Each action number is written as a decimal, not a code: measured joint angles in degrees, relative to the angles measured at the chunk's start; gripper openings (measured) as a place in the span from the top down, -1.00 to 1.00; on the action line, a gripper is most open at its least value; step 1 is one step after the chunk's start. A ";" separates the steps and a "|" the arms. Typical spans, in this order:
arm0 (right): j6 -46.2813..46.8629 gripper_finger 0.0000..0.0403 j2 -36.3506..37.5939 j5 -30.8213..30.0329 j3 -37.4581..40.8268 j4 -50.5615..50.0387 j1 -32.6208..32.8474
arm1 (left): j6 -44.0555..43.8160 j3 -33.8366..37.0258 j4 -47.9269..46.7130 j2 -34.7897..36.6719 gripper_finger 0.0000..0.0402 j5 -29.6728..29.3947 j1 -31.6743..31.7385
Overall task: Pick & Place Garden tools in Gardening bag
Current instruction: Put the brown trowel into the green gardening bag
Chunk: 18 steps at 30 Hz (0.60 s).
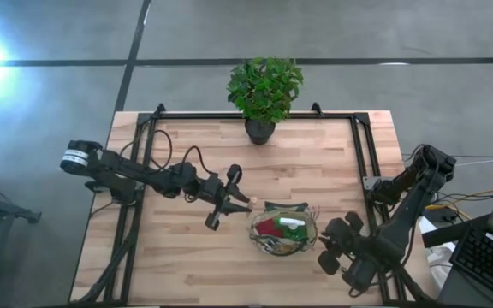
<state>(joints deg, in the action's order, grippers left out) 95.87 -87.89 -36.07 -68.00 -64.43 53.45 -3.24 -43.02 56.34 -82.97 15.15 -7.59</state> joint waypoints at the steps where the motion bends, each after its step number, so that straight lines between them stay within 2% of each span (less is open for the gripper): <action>1: -0.98 0.66 0.04 -1.70 -1.04 -0.60 -0.04 | 0.24 -0.31 -0.64 -0.01 0.67 -0.03 0.03; 5: -8.13 0.66 0.04 -11.10 -5.03 -1.49 -0.22 | 2.24 -0.98 -2.51 -0.01 0.67 -0.16 0.11; 10: -18.82 0.66 -0.08 -29.59 -9.03 0.64 -0.26 | 2.49 -1.07 -2.28 -0.03 0.67 -0.22 0.15; 13: -20.99 0.66 -0.09 -39.58 -9.95 2.80 -0.92 | 2.52 -1.07 -2.07 -0.03 0.67 -1.55 0.13; 18: -30.86 0.66 -0.27 -45.90 -9.35 12.87 -4.02 | 1.86 -1.07 -1.59 -0.03 0.67 -5.11 0.15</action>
<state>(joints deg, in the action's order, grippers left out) 65.00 -88.17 -81.97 -77.36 -51.55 49.43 -1.38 -44.10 54.75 -83.00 10.05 -7.44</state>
